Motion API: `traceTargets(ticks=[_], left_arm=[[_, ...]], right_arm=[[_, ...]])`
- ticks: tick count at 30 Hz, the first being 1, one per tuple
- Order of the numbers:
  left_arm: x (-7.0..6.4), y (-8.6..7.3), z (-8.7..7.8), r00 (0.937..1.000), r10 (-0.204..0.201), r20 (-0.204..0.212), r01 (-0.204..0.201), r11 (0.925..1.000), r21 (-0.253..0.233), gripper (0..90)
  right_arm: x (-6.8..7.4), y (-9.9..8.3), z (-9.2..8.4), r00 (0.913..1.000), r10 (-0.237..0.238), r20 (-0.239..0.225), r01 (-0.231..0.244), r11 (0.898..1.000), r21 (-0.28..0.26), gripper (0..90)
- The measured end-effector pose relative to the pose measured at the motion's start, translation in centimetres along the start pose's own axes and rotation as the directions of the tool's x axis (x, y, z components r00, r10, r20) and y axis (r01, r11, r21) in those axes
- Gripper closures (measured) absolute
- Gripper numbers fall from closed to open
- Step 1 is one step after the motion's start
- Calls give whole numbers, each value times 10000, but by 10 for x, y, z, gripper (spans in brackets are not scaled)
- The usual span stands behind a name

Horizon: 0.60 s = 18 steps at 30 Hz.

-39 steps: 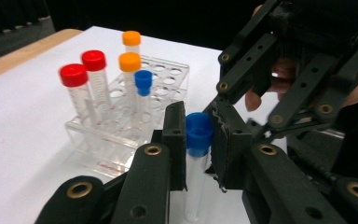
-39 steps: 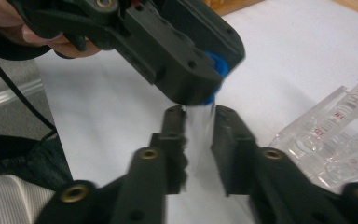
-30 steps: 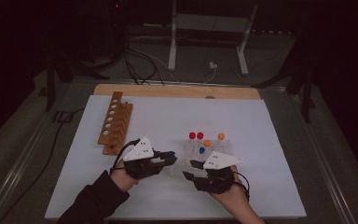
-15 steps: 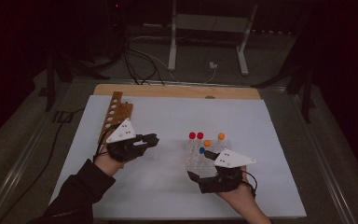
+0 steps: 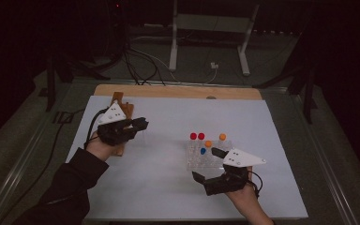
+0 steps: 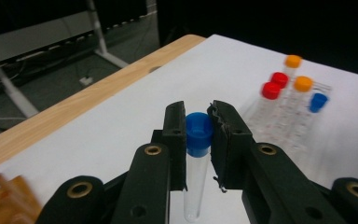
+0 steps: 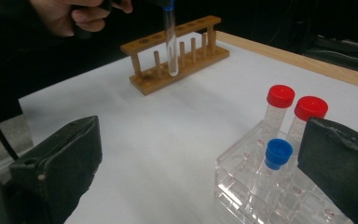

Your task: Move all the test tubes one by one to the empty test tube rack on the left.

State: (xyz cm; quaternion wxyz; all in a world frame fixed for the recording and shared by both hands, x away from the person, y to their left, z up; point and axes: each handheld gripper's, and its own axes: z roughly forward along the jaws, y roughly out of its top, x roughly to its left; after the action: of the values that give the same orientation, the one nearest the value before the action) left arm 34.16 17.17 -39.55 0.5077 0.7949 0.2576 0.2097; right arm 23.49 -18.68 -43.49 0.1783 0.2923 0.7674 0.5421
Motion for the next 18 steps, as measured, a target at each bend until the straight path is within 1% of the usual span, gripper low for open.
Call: traceTargets(ticks=[5,7,8,10,12,14,16,18], left_arm=[[18,6,-4,9987,-212,-455,208,9997,-90,780],[26,9,-5,9975,-252,-656,248,9997,-65,780],[28,10,-5,9968,-260,-755,257,9997,-56,780],[34,11,-6,9953,-317,-913,312,9995,-60,780],[40,12,-6,9936,-336,-1081,327,9994,-103,780],[47,12,-5,9916,-494,-1193,480,9987,-143,780],[52,12,-5,9896,-509,-1349,494,9987,-138,780],[57,13,-4,9871,-621,-1477,603,9980,-166,780]], right_arm=[[0,1,-2,9998,-88,163,90,9999,-82,0],[-1,1,-2,9997,43,224,-40,9999,-145,0],[-2,0,-2,9999,91,138,-87,9997,-231,0],[-2,0,-2,9998,72,187,-69,9998,-164,0],[-2,0,-2,9999,51,153,-48,9997,-235,0],[-1,0,-2,9998,-25,191,29,9997,-230,0],[-1,0,-2,9998,-38,216,44,9997,-235,0],[-1,0,-2,9998,2,200,4,9995,-302,0]])
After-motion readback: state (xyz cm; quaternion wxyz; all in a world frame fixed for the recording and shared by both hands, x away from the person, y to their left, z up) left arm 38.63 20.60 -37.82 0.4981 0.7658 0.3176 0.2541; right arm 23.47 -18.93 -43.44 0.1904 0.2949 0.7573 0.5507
